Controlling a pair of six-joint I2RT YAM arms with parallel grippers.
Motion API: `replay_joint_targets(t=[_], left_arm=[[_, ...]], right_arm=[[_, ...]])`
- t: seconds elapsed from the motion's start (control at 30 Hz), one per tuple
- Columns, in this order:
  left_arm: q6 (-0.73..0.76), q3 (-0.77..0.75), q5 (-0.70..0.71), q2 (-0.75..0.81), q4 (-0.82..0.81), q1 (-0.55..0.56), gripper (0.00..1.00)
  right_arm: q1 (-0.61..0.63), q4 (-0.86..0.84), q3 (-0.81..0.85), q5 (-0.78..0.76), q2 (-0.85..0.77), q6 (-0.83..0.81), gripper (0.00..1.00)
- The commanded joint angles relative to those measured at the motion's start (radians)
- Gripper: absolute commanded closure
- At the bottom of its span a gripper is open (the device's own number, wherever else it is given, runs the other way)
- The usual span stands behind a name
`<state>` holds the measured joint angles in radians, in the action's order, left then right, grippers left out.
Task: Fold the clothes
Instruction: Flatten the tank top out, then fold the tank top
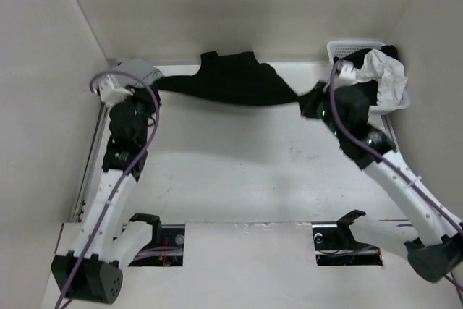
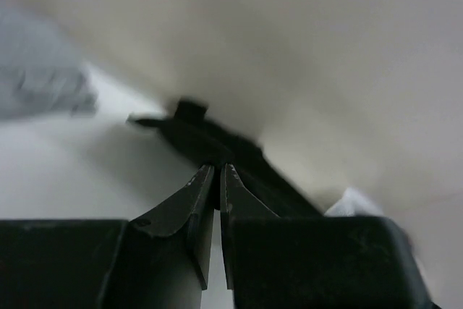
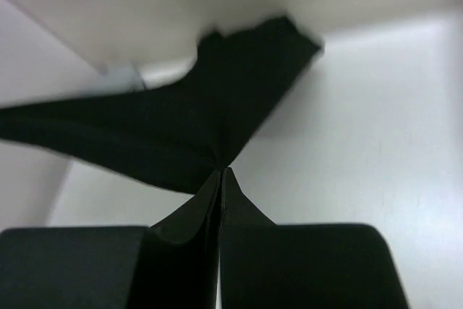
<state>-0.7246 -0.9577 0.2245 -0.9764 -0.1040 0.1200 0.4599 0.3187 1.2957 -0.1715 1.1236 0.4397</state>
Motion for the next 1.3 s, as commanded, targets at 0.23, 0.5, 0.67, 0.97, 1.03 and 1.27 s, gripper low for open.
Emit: replay_joint_targets(t=[0.23,0.5,0.67,0.97,1.03,1.27], left_arm=[[-0.068,0.485,0.024,0.675,0.45,0.079,0.98],[-0.202,0.433,0.036,0.892,0.819,0.105,0.98],[-0.182,0.393,0.059,0.776,0.675,0.085,0.98],[-0.153,0.274,0.15,0.111,0.031,0.033,0.98],[-0.147,0.203,0.159,-0.043,-0.037,0.027,0.98],[-0.11,-0.087,0.188,-0.499,-0.137,0.007,0.97]], right_arm=[[0.445,0.0,-0.732,-0.204,-0.55,0.341,1.0],[0.909,0.289,-0.796,-0.384,-0.639,0.681,1.0],[0.835,0.242,-0.672,-0.454,-0.527,0.534,1.0],[0.114,-0.205,-0.435,0.018,-0.129,0.169,1.0],[0.038,-0.26,-0.365,0.087,-0.009,0.149,1.0],[-0.129,-0.303,-0.044,0.181,0.407,0.123,1.0]])
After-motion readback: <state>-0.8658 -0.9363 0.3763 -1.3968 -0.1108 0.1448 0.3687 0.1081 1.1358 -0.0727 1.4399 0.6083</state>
